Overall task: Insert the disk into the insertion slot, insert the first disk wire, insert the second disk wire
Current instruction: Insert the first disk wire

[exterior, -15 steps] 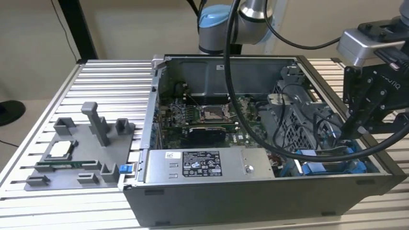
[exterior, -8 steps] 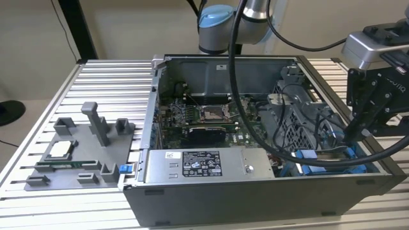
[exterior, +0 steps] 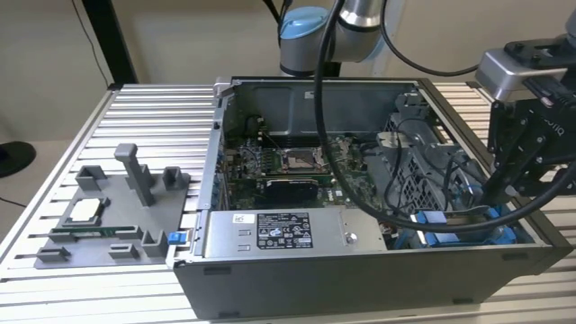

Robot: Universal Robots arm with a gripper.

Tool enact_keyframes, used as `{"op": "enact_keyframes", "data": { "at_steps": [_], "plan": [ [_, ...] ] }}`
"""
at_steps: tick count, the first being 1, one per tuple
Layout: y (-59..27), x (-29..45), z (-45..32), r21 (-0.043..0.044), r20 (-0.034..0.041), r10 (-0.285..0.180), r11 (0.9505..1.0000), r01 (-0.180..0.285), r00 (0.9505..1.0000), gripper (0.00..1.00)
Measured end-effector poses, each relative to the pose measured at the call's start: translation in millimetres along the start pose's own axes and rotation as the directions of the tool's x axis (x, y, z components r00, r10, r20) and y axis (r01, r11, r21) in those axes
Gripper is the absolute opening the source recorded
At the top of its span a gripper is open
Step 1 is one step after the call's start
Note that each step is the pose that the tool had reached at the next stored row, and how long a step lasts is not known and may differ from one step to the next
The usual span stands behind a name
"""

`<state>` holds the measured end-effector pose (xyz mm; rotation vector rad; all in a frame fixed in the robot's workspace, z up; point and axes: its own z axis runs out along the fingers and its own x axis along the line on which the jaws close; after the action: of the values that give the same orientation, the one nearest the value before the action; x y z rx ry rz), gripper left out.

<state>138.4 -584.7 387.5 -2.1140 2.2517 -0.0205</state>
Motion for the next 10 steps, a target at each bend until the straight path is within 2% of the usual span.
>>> {"op": "enact_keyframes", "data": {
  "at_steps": [5,10],
  "plan": [
    [0.2,0.1,1.7,-0.0201,0.0011,0.03,0.9994,-0.03,0.9996,0.0],
    [-3.1,-0.1,5.5,-0.0247,0.0179,0.034,0.9991,-0.034,0.9993,0.0]
  ]
}}
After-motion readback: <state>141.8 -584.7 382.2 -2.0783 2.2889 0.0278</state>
